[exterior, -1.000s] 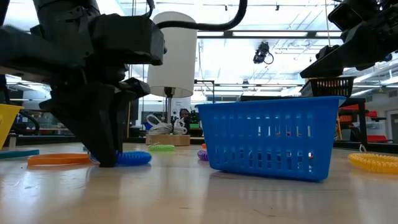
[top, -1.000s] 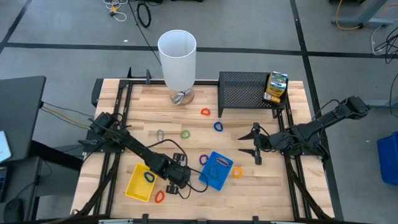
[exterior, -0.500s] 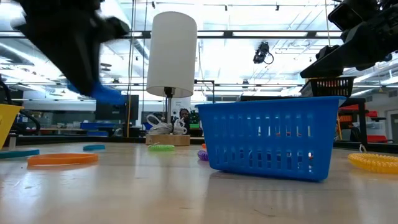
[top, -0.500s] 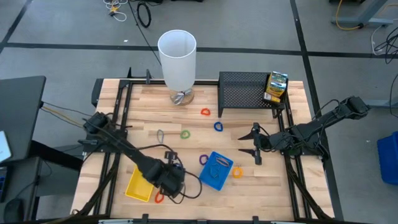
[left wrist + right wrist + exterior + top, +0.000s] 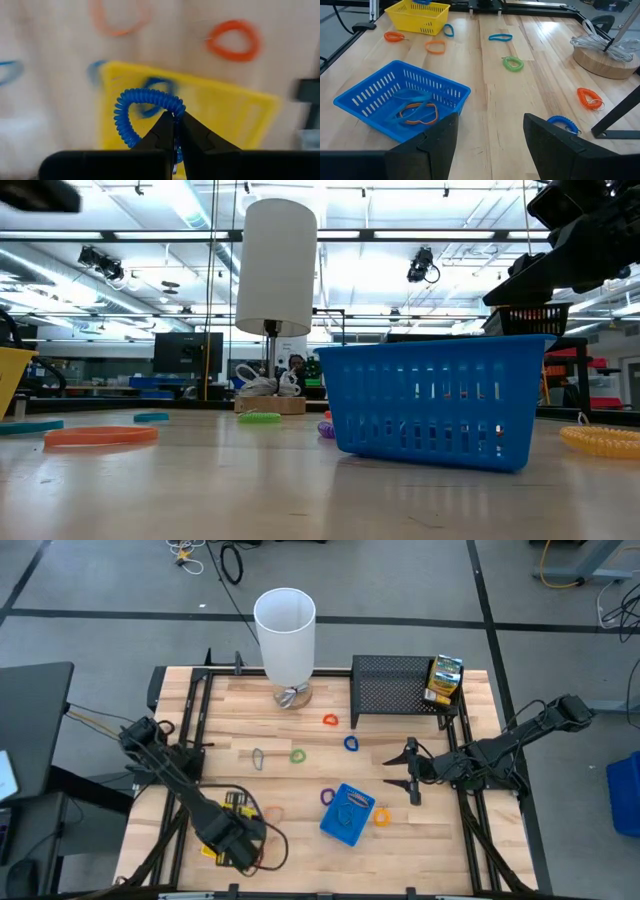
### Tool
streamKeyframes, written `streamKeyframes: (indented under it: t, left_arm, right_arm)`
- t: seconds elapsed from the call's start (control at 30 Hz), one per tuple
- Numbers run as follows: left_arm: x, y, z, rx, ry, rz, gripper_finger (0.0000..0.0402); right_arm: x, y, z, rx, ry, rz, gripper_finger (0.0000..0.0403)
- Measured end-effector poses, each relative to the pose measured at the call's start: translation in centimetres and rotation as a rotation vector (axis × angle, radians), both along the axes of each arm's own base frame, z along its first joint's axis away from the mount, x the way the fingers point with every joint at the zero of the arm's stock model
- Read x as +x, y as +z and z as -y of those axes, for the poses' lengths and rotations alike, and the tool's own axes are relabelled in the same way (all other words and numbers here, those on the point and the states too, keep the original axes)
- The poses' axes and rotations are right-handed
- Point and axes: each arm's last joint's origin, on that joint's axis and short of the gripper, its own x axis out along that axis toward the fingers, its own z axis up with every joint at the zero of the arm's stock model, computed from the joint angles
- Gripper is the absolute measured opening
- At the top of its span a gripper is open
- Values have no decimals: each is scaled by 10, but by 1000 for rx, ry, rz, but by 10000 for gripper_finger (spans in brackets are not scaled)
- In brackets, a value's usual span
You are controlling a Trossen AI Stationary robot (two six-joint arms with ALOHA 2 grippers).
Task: Pick & Place Office Desk Supplies
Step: Put the blue spring keychain into the yellow bin
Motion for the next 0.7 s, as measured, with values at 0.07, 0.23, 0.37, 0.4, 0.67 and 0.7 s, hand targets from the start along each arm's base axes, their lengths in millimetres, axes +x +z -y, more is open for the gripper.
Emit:
streamKeyframes:
  t: [0.07, 0.23, 0.37, 0.4, 0.67, 0.7]
  left_arm:
    - [0, -7, 6, -73, -10, 9, 14]
    - [-7, -31, 9, -136, 17, 0, 14]
    - [-13, -48, 7, -156, 44, -28, 14]
    - [-15, -52, 5, -149, 57, -37, 14]
    - [-23, -63, 0, -116, 156, -64, 110]
    - [-23, -63, 0, -115, 165, -64, 124]
  right_arm:
    - [0, 0, 0, 4, -1, 0, 235]
    - [0, 0, 0, 4, -1, 0, 235]
    - [0, 0, 0, 7, -3, 1, 235]
    - [0, 0, 0, 8, -4, 1, 235]
    - [0, 0, 0, 12, -9, 1, 235]
    - [0, 0, 0, 12, -9, 1, 235]
